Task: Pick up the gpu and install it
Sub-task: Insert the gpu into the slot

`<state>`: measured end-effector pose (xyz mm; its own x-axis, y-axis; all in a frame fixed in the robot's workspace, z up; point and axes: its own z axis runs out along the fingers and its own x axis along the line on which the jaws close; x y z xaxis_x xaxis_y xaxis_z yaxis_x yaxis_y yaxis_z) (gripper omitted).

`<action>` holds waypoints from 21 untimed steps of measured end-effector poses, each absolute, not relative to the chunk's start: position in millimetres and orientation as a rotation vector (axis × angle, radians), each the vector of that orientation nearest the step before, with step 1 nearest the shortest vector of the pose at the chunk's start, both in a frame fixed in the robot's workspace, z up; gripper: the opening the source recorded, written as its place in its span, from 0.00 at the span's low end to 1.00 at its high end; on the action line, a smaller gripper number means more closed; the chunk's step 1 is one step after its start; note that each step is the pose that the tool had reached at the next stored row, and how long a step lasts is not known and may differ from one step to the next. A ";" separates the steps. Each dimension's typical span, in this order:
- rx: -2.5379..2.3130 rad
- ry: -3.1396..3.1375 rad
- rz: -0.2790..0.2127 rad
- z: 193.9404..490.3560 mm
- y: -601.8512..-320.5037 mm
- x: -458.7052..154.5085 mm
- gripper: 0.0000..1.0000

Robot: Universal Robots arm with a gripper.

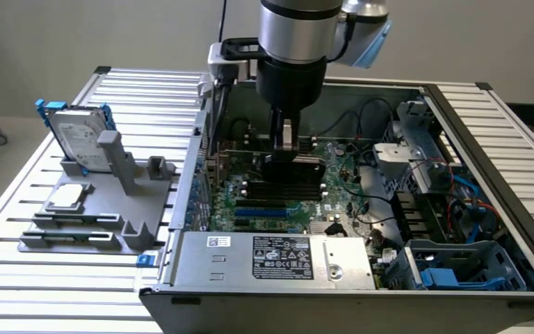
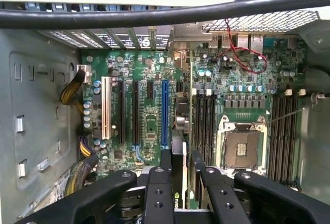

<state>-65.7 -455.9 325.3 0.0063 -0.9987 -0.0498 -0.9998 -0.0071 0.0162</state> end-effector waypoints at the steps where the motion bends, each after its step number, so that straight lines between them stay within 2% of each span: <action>1: -2.212 2.197 0.073 323.9 -457.5 -65.9 0.26; 7: -2.211 2.197 0.072 314.5 -465.5 -66.9 0.26; 21: -2.212 2.197 0.072 313.6 -466.5 -67.6 0.26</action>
